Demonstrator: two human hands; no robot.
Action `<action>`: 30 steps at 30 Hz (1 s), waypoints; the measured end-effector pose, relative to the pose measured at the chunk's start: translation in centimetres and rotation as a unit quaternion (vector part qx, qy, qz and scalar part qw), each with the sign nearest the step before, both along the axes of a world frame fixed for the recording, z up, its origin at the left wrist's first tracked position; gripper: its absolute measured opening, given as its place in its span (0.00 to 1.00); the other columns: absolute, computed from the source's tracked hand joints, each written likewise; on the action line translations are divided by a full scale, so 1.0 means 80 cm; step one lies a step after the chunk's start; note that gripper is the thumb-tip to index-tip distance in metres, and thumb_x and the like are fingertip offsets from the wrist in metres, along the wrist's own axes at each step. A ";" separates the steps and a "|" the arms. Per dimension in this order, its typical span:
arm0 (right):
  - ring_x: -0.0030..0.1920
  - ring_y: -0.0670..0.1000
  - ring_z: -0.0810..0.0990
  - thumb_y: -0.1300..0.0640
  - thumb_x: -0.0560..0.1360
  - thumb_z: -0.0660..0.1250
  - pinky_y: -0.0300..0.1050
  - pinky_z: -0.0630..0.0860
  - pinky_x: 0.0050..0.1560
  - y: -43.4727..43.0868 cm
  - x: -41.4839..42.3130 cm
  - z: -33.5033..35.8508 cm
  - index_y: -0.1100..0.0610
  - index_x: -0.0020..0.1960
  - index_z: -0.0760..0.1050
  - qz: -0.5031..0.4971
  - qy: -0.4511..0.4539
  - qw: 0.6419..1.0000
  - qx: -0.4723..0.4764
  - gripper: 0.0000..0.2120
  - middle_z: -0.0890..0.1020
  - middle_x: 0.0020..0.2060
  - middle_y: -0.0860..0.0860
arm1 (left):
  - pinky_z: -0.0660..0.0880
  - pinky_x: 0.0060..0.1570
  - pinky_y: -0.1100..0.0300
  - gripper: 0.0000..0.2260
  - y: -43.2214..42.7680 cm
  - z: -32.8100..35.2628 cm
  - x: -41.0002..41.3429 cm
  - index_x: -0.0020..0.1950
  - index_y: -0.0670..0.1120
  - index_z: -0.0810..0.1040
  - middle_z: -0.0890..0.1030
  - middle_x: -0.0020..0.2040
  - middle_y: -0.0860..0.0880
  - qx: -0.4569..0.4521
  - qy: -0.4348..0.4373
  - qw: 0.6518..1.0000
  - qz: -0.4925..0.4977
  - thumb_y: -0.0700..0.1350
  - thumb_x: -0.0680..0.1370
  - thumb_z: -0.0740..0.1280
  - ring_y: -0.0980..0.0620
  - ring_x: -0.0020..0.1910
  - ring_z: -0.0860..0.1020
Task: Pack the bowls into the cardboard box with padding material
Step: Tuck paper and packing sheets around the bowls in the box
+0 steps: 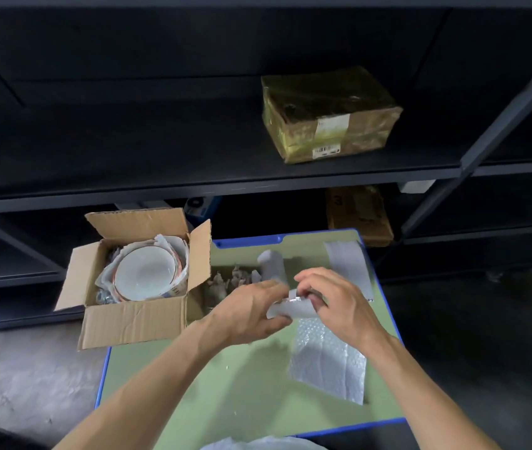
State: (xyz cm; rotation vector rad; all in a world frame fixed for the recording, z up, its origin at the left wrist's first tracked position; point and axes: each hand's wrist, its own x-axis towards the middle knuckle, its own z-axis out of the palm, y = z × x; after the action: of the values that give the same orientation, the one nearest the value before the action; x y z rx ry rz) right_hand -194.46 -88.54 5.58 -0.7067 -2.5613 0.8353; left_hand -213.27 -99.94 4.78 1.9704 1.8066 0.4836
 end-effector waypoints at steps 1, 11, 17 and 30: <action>0.53 0.41 0.78 0.67 0.73 0.66 0.44 0.77 0.50 -0.001 0.000 0.001 0.46 0.47 0.76 0.003 -0.007 1.000 -0.017 0.15 0.78 0.58 0.37 | 0.72 0.44 0.50 0.12 -0.002 0.000 0.001 0.53 0.44 0.73 0.74 0.46 0.51 0.002 0.005 1.000 0.000 0.51 0.77 0.66 0.48 0.45 0.74; 0.52 0.36 0.80 0.58 0.79 0.68 0.38 0.77 0.52 -0.011 -0.003 0.018 0.43 0.53 0.75 -0.001 -0.105 0.975 -0.194 0.10 0.82 0.50 0.37 | 0.71 0.38 0.53 0.09 -0.024 -0.008 0.014 0.53 0.48 0.69 0.71 0.49 0.50 0.062 0.076 0.995 0.014 0.49 0.77 0.65 0.47 0.40 0.72; 0.53 0.39 0.81 0.62 0.76 0.69 0.41 0.79 0.47 -0.016 -0.011 0.024 0.43 0.49 0.76 0.015 -0.145 0.969 -0.199 0.13 0.83 0.48 0.39 | 0.72 0.42 0.51 0.10 -0.039 -0.004 0.017 0.53 0.48 0.65 0.74 0.45 0.51 0.054 0.022 0.998 0.019 0.51 0.79 0.62 0.47 0.44 0.72; 0.40 0.43 0.74 0.35 0.77 0.64 0.44 0.75 0.46 -0.018 -0.018 0.030 0.40 0.53 0.73 0.027 -0.116 0.967 -0.226 0.11 0.75 0.38 0.43 | 0.69 0.40 0.47 0.16 -0.045 0.006 -0.002 0.54 0.44 0.65 0.77 0.42 0.46 0.018 -0.022 0.994 0.102 0.57 0.81 0.61 0.45 0.38 0.72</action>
State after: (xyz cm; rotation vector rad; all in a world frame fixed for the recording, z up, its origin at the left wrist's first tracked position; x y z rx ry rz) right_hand -195.89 -89.99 7.99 -0.9148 -2.6217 1.4605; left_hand -213.42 -103.57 5.24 1.7934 1.9939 0.6223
